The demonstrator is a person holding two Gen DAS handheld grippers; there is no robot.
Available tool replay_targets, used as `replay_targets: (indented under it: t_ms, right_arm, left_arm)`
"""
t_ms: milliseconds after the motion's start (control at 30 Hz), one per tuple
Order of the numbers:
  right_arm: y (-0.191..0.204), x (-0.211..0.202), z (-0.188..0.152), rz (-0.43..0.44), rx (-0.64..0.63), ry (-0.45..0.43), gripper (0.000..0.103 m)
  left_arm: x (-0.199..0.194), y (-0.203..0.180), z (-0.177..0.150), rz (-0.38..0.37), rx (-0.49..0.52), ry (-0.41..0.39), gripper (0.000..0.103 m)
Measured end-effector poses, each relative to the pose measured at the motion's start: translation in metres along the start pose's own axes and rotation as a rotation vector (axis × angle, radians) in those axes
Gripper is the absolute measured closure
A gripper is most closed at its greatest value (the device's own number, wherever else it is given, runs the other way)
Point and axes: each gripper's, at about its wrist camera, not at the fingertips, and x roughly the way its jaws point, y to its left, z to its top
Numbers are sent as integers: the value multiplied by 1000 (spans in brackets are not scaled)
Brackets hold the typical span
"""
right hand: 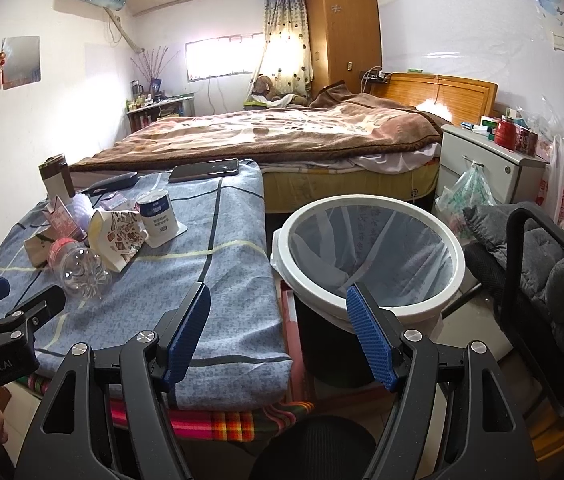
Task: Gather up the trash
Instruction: 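Grasp the white paper bag with the left gripper while the right gripper grasps the clear bottle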
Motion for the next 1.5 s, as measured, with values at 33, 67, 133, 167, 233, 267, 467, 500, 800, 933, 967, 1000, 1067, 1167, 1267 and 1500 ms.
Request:
replay_targets:
  t_ms: [33, 67, 133, 167, 233, 267, 467, 500, 800, 933, 967, 1000, 1067, 1167, 1267, 1500]
  right_arm:
    - [0, 0, 0, 0, -2, 1, 31]
    - [2, 1, 0, 0, -5, 2, 31]
    - [6, 4, 2, 9, -11, 4, 31]
    - [8, 6, 3, 15, -13, 7, 31]
    - [15, 11, 5, 45, -21, 3, 31]
    - [21, 15, 6, 73, -28, -1, 31]
    - [66, 47, 12, 274, -96, 49, 31]
    - [75, 54, 13, 303, -110, 67, 31]
    - [144, 80, 20, 489, -288, 95, 31]
    - [160, 97, 25, 529, -360, 140, 31]
    - [163, 100, 25, 531, -374, 152, 31]
    - [167, 103, 26, 534, -386, 155, 31]
    - [171, 107, 26, 568, -410, 179, 31]
    - [180, 111, 24, 592, -442, 207, 31]
    - [184, 114, 21, 604, -461, 230, 31]
    - [180, 120, 22, 629, -388, 271, 31]
  left_arm:
    - [1, 1, 0, 2, -1, 0, 1]
    - [0, 2, 0, 1, -2, 1, 1]
    - [0, 2, 0, 5, 1, -1, 1]
    - [1, 4, 0, 9, 3, -1, 1]
    - [1, 13, 1, 24, 12, -5, 1]
    - [1, 20, 2, 40, 11, -8, 1]
    - [14, 80, 8, 121, -5, 2, 1]
    - [18, 90, 8, 147, -5, 10, 1]
    - [51, 150, 22, 149, -1, 45, 1]
    - [69, 167, 33, 99, -16, 77, 1]
    - [73, 171, 36, 109, -10, 82, 1]
    - [76, 173, 38, 108, 5, 78, 1]
    - [86, 180, 44, 90, 6, 97, 1]
    - [102, 191, 52, 42, -15, 132, 1]
    - [115, 193, 56, 36, 1, 150, 1]
    - [140, 189, 58, -11, 28, 196, 7]
